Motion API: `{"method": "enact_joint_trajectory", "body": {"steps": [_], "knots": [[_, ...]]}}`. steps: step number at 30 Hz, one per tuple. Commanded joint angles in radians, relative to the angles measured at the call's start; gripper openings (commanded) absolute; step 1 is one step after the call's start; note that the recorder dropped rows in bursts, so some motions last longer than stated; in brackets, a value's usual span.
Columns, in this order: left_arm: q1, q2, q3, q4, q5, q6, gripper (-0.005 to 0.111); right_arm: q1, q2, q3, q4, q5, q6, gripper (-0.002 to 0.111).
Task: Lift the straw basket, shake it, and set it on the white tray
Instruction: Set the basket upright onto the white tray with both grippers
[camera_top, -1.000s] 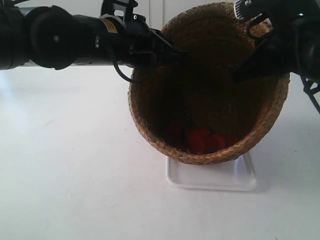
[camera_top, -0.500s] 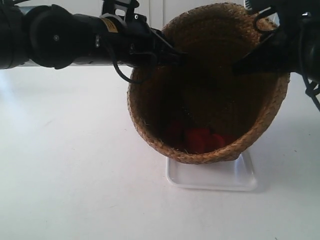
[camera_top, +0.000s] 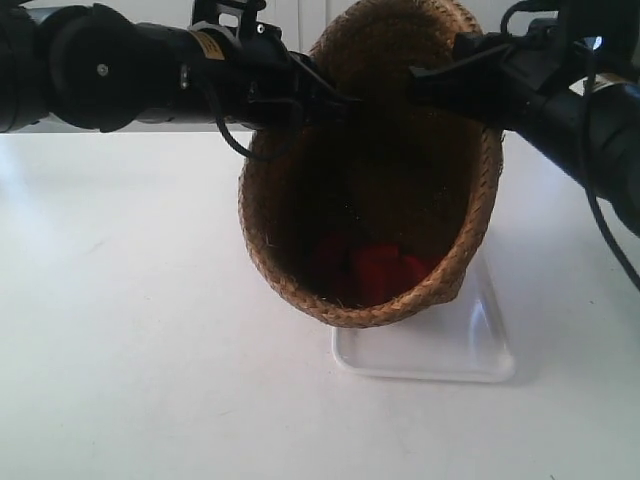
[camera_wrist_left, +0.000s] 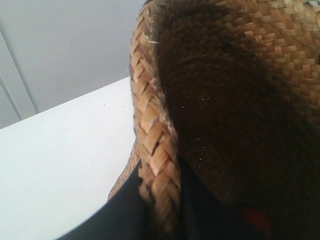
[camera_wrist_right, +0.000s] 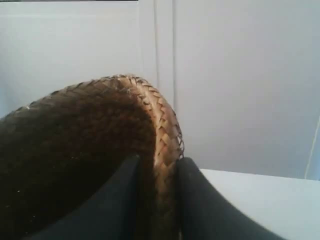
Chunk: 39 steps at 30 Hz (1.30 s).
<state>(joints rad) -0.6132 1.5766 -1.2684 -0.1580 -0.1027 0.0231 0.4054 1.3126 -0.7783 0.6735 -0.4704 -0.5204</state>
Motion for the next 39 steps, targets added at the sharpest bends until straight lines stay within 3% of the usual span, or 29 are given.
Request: {"method": "enact_joint_trajectory", "body": {"steps": [1, 7, 13, 30, 39], "knots": [[-0.023, -0.015, -0.012, -0.003, -0.01, 0.004, 0.0, -0.023, -0.02, -0.036, -0.3, 0.25, 0.24, 0.0], [-0.023, -0.015, -0.012, -0.003, -0.01, 0.004, 0.0, -0.028, -0.028, -0.084, -0.628, 0.438, 0.553, 0.0], [-0.023, -0.015, -0.012, -0.003, -0.01, 0.004, 0.0, -0.028, -0.029, -0.093, -0.757, 0.523, 0.793, 0.0], [-0.023, -0.015, -0.012, -0.003, -0.01, 0.006, 0.0, -0.028, -0.033, -0.097, -0.76, 0.514, 0.767, 0.0], [-0.023, -0.015, -0.012, -0.01, -0.02, 0.078, 0.0, -0.026, -0.037, -0.097, -0.756, 0.407, 0.798, 0.0]]}}
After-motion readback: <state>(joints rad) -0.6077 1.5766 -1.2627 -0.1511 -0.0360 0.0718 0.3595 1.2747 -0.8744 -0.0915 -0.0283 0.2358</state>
